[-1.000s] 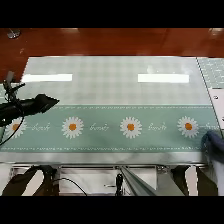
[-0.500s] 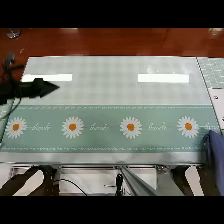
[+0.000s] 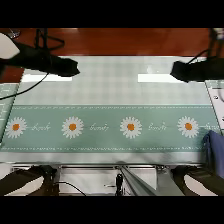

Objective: Fold the shirts.

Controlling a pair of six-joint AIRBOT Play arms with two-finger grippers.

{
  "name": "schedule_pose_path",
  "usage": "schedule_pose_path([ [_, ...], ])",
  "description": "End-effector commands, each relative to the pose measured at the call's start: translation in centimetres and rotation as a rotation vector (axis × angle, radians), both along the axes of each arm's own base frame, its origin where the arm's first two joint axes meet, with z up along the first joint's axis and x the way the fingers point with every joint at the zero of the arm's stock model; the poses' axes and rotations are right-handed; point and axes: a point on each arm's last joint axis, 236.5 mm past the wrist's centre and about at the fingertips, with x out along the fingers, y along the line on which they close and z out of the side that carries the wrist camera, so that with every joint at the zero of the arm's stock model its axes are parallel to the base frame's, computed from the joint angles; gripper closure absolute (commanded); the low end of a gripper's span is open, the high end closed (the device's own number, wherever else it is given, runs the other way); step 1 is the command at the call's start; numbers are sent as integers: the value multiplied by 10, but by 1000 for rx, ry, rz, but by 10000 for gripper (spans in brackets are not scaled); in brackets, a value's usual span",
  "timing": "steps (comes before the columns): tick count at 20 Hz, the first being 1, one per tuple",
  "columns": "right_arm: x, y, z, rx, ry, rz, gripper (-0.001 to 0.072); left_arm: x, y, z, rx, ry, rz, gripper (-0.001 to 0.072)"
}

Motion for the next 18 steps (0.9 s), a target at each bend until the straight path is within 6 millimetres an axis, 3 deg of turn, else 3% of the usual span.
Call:
schedule_pose_path([
  [1, -5, 7, -74, -212, 187, 32, 695, -13, 48, -72, 183, 145, 162, 683],
  [4, -10, 1, -91, -247, 246, 36, 694, -24, 59, -100, 204, 211, 177, 683],
  [18, -9, 1, -90, -248, 243, 34, 694, -24, 59, -102, 204, 214, 178, 683],
])
